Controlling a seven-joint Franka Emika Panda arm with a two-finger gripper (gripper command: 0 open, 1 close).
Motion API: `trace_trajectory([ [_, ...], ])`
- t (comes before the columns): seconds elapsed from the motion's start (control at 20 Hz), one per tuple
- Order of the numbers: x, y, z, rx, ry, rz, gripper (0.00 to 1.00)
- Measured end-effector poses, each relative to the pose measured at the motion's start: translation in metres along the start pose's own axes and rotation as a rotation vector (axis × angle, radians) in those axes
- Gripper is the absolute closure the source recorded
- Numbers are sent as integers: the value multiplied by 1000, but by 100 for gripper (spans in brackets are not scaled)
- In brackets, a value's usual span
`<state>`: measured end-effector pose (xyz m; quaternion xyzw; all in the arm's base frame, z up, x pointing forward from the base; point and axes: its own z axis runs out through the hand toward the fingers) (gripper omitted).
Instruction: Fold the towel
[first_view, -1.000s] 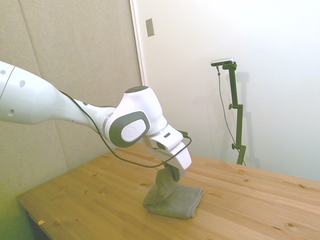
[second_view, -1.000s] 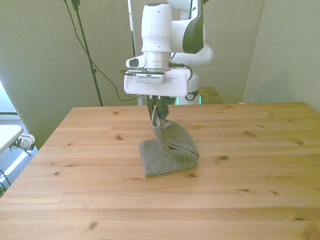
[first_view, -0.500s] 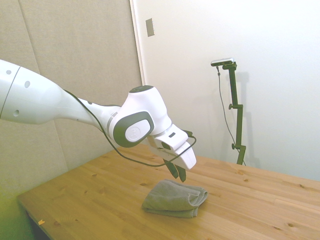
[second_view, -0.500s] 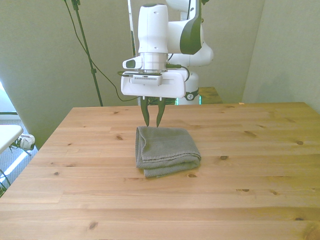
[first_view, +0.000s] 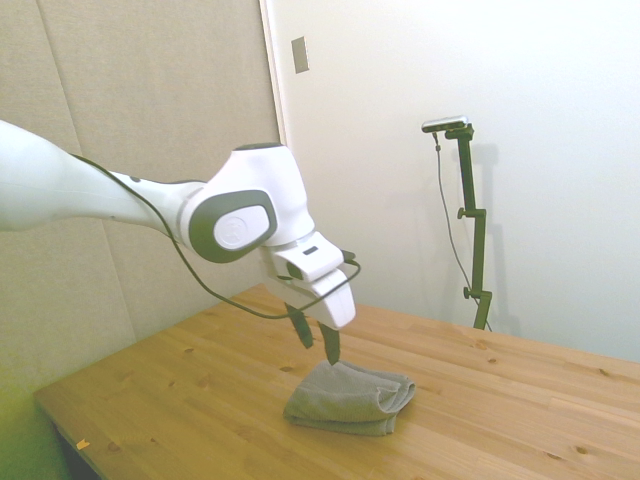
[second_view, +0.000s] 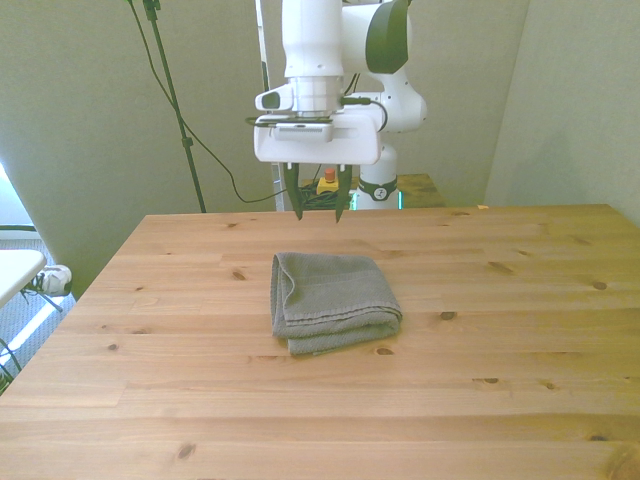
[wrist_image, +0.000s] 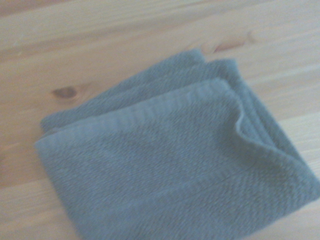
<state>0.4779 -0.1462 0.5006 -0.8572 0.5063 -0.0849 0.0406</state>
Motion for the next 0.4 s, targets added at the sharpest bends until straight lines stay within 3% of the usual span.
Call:
trace_trajectory([
  [0.4, -121, -1, 2, -24, -14, -127, 0],
])
